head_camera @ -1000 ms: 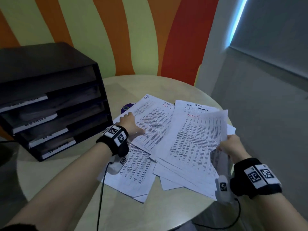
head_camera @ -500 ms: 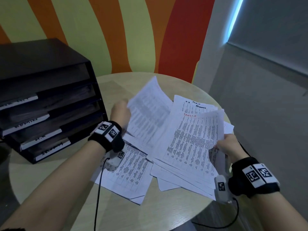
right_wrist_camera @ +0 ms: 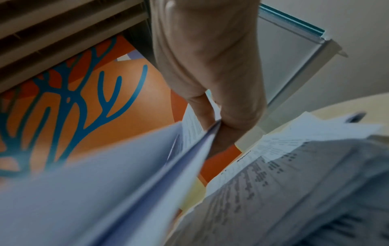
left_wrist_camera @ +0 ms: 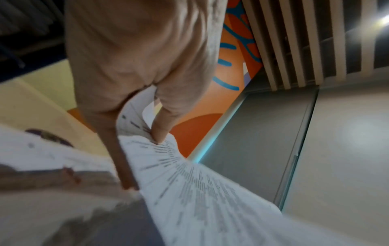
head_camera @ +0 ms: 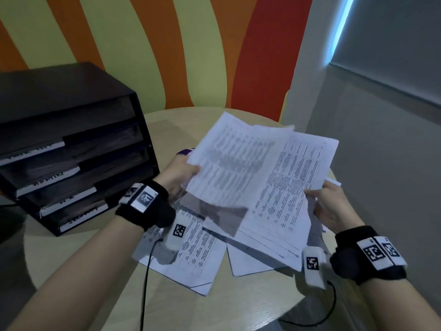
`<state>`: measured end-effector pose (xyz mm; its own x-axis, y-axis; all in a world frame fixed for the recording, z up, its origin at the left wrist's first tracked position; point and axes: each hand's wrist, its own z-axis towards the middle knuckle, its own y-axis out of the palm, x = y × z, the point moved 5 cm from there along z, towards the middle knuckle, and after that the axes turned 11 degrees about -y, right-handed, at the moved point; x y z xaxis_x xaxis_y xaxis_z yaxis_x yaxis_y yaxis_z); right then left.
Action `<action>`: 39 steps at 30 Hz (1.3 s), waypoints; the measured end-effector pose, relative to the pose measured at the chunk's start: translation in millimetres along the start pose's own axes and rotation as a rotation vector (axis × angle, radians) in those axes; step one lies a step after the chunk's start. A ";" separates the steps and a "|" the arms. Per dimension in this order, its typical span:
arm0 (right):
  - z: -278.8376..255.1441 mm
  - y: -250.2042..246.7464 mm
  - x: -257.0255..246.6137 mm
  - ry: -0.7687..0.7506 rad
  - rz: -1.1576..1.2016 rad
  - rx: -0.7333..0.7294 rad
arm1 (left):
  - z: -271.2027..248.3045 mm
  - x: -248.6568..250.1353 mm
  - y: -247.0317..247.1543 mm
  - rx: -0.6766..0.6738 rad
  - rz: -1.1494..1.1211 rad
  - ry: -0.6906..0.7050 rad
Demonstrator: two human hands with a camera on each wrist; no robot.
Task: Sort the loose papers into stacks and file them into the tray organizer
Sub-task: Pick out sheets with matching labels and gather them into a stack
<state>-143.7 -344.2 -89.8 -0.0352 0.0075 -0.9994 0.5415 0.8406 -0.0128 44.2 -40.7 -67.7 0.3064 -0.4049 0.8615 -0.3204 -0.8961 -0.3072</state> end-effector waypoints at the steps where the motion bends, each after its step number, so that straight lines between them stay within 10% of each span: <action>1: -0.7 4.2 -1.8 0.004 0.070 -0.028 | -0.6 -7.4 11.1 -0.050 0.018 -0.025; 9: 2.3 29.0 -8.6 0.034 0.059 0.019 | -18.2 -15.9 57.1 -0.217 0.086 -0.010; 17: 5.7 32.8 -52.2 -0.294 -0.216 0.076 | -42.7 26.6 54.7 -0.343 0.180 0.189; 25: -11.6 38.9 -127.6 -0.630 0.132 0.125 | -51.3 83.8 31.3 -0.227 -0.149 0.387; 39: -44.9 53.8 -86.0 -0.614 0.022 -0.020 | -35.0 46.0 39.9 0.005 -0.374 0.387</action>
<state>-149.2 -275.3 -3.0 0.4695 -0.2835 -0.8362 0.5204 0.8539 0.0026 14.1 -88.8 -26.1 0.0453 0.0376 0.9983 -0.2482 -0.9675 0.0477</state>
